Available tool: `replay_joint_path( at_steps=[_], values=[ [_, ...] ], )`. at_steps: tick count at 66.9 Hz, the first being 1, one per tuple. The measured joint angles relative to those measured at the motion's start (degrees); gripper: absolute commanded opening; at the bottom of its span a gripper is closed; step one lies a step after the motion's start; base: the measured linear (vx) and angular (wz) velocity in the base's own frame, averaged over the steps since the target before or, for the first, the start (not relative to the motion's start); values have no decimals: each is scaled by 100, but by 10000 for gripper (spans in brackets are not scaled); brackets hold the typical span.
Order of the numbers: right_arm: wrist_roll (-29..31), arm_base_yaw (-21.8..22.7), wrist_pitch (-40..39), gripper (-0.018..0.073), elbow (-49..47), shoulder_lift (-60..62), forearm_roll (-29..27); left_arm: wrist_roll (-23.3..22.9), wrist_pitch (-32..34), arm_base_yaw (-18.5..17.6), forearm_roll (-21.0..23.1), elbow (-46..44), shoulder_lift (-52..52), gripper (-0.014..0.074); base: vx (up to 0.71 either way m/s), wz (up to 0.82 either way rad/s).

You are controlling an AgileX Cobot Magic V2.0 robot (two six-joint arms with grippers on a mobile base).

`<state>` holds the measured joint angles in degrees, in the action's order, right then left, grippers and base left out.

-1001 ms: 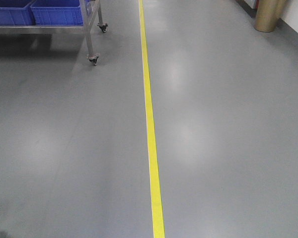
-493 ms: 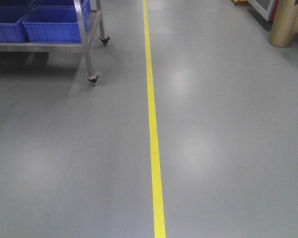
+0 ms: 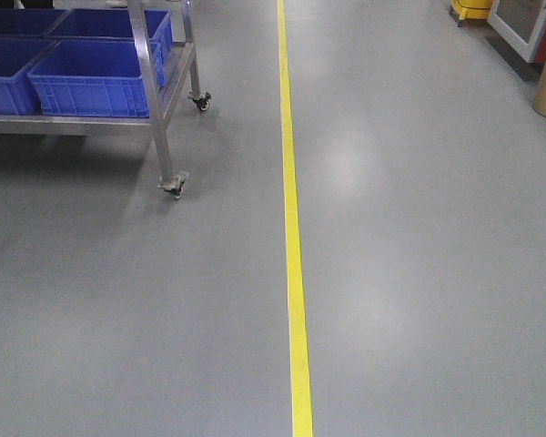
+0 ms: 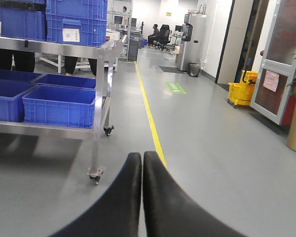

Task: Pour parts from conveyor to right shelf
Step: 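Drive along the yellow-lined aisle toward the shelves of blue bins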

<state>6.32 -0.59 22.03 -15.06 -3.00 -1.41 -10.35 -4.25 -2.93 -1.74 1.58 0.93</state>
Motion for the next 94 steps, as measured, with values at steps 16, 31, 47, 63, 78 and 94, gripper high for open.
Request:
replay_joint_path(
  at_steps=[16, 31, 47, 63, 78, 94],
  values=[
    [0, 0, 0, -4, 0, 0, 0, 0, 0, 0, 0, 0, 0, -6, 70, 3],
    [0, 0, 0, -4, 0, 0, 0, 0, 0, 0, 0, 0, 0, -6, 69, 2],
    [0, 0, 0, -4, 0, 0, 0, 0, 0, 0, 0, 0, 0, -6, 64, -3],
    [0, 0, 0, -4, 0, 0, 0, 0, 0, 0, 0, 0, 0, -6, 59, -1],
    [0, 0, 0, -4, 0, 0, 0, 0, 0, 0, 0, 0, 0, -6, 53, 8],
    [0, 0, 0, -4, 0, 0, 0, 0, 0, 0, 0, 0, 0, -6, 47, 37]
  ],
)
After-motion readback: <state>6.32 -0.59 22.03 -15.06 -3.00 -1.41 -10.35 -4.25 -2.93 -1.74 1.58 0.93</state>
